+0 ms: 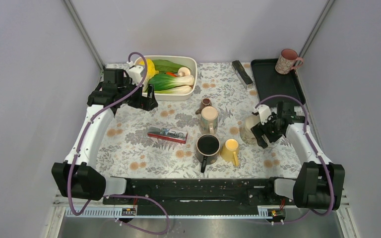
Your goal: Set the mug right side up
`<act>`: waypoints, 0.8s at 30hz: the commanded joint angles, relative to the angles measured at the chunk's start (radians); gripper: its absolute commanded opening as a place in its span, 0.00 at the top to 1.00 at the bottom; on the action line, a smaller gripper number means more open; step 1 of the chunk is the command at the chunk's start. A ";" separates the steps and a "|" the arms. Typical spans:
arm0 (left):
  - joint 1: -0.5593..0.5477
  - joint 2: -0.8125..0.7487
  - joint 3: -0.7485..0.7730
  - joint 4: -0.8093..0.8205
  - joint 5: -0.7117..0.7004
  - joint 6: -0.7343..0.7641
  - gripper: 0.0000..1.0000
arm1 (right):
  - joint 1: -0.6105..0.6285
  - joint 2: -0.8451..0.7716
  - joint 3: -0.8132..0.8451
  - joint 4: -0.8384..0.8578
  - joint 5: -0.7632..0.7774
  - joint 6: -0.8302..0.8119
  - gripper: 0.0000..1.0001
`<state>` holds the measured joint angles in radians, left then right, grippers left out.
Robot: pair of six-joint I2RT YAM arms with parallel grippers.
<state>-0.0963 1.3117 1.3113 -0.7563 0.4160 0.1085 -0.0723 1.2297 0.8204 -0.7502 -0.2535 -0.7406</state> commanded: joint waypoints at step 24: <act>-0.101 0.012 0.058 0.054 0.054 0.005 0.03 | -0.009 -0.130 0.157 0.210 -0.302 0.250 1.00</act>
<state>-0.1558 1.3144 1.3144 -0.7460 0.4591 0.1081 -0.0814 1.2545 0.9001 -0.7372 -0.3851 -0.5922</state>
